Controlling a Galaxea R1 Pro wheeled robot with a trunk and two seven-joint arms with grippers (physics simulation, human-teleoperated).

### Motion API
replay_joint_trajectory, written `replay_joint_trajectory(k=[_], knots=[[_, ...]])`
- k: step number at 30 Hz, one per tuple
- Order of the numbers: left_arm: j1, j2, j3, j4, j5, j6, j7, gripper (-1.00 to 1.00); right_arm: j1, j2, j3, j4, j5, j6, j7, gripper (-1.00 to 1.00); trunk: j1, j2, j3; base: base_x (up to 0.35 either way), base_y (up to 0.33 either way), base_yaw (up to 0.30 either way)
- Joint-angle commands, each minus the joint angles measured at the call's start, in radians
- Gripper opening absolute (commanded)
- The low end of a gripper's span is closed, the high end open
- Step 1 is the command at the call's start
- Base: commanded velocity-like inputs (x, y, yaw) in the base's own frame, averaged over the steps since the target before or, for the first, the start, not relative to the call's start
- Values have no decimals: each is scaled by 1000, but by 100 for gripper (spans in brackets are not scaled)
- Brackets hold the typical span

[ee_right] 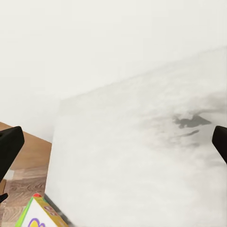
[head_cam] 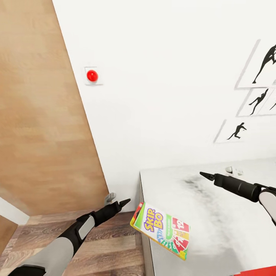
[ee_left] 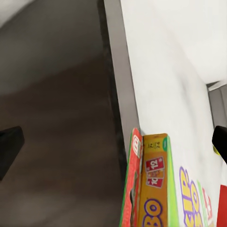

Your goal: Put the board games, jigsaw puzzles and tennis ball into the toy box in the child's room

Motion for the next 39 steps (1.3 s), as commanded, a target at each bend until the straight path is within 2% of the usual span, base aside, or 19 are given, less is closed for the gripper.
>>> replay_joint_trajectory(k=[1,39], knots=[[-1,0,-4,0,11,10,-1,100,-1,0,-1,0,4,5,6,100,1,-2,-2,0,0,-18],[24,-1,5,18,28,18,-12,100,-1,6,4,1,4,5,5,100,1,-2,-2,0,0,-3]])
